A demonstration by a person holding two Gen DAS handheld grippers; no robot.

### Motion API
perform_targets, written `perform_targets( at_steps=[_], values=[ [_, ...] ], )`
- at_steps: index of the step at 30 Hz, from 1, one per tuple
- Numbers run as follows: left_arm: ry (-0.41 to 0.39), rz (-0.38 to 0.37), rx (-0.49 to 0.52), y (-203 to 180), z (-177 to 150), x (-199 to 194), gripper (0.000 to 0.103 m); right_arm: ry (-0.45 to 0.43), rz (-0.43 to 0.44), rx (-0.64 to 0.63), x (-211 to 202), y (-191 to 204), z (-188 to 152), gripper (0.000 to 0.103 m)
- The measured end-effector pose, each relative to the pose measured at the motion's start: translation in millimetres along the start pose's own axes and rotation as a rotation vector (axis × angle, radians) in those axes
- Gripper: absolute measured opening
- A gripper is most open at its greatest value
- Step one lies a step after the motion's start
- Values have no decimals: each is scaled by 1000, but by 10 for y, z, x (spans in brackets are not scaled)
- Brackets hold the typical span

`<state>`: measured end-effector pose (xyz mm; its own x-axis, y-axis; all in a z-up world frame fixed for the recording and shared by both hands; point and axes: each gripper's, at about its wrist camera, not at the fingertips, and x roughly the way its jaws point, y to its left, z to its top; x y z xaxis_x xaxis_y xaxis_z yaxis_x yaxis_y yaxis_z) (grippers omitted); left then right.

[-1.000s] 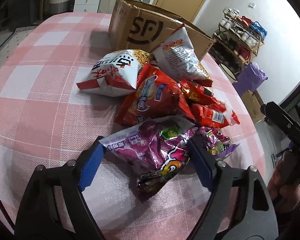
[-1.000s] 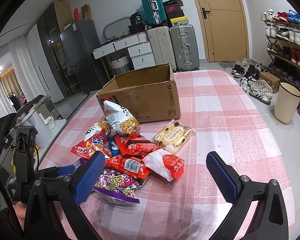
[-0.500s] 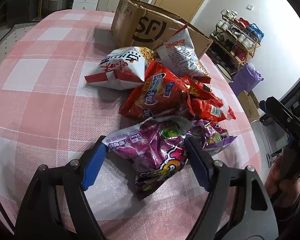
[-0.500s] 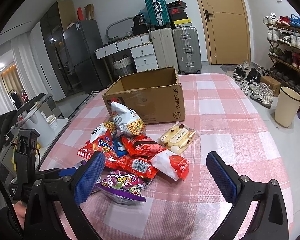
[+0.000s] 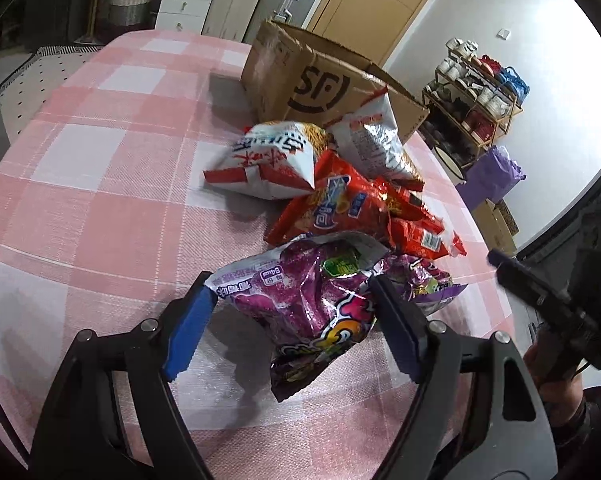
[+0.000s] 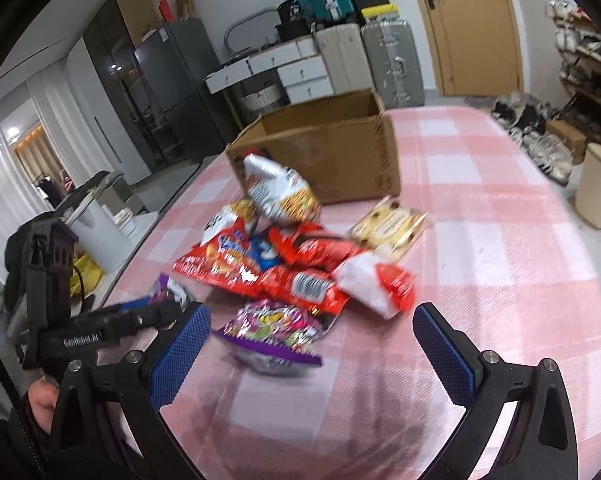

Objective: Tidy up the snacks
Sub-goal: 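Grasp the purple candy bag with the left gripper while the right gripper grasps another purple bag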

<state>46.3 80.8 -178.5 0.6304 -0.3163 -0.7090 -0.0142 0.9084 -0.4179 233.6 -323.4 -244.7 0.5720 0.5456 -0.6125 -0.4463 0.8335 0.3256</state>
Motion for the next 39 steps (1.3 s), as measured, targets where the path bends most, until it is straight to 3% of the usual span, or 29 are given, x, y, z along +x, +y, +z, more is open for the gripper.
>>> perform_targets(
  at_steps=[5,12,28,33,37,39],
  values=[
    [-29,-2,-13,80,40,-126,76,70,84,28,184,72,-107,103],
    [-54,-8,-18,144,46,-262,76,142,65,34,422,86,-165,103],
    [-68,-21,-43,275,9,-382,76,207,11,45,815,144,-90,103],
    [-67,-20,-53,313,2,-397,76,227,-14,9,926,226,-91,92],
    [-69,-20,-57,323,-8,-408,76,227,22,-4,938,290,-121,68],
    [-67,-22,-56,322,-14,-416,76,224,40,-20,940,335,-156,64]
  ],
)
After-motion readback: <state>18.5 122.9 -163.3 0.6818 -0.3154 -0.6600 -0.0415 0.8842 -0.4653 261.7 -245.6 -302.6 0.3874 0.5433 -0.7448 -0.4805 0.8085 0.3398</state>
